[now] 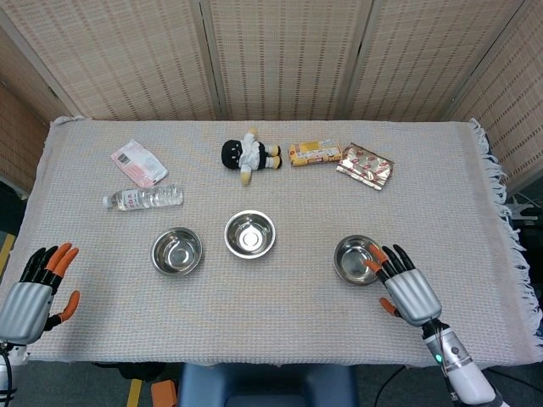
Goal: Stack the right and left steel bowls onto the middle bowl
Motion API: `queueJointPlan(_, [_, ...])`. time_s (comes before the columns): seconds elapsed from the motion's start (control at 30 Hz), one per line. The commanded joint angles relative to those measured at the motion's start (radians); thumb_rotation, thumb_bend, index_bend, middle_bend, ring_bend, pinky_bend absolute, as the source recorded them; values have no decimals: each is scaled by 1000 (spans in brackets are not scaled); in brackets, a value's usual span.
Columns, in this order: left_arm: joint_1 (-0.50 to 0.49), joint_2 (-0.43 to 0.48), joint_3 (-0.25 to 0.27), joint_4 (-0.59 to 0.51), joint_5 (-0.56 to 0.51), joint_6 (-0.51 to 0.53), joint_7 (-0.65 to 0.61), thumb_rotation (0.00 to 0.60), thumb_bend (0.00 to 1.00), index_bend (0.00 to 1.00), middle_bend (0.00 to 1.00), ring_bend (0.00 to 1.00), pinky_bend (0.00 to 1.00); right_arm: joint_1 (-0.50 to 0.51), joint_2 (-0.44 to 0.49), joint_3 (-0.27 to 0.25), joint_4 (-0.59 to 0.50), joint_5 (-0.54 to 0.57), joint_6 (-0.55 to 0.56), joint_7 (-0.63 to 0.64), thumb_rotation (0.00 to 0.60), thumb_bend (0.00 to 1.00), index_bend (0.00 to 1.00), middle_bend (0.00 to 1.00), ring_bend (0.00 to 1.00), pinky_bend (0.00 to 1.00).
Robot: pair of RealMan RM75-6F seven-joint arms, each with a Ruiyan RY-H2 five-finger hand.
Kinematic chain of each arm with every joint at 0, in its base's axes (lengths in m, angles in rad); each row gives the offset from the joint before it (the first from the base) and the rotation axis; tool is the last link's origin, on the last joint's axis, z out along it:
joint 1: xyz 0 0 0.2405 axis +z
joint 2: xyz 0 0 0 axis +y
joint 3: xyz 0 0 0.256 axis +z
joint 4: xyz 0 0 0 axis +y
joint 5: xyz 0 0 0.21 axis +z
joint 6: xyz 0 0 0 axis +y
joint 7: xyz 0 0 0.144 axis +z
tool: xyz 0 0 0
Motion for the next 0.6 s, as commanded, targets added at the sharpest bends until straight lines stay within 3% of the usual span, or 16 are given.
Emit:
queueJointPlan(0.03, [2, -1, -1, 0, -1, 5, 8, 600, 469, 0, 0, 0, 49, 53, -58, 21, 52, 50, -85, -51, 600, 192, 243, 0, 0, 0])
queueJointPlan(0.2, [3, 4, 3, 1, 3, 7, -4, 600, 469, 0, 0, 0, 50, 87, -125, 29, 123, 98, -148, -74, 600, 192, 274, 0, 0, 0])
queueJointPlan(0.33, [13, -18, -22, 15, -29, 30, 65, 600, 469, 0, 0, 0, 56, 109, -169, 28, 178, 98, -164, -77, 600, 236, 325, 0, 0, 0])
queueJointPlan(0.47, [14, -20, -23, 11, -34, 29, 66, 600, 469, 0, 0, 0, 58, 110, -196, 27, 214, 65, -116, -51, 600, 335, 511, 0, 0, 0])
queueJointPlan(0.6, [13, -18, -21, 9, -32, 25, 64, 600, 470, 0, 0, 0, 59, 115, -205, 21, 238, 62, -112, -36, 600, 402, 605, 0, 0, 0])
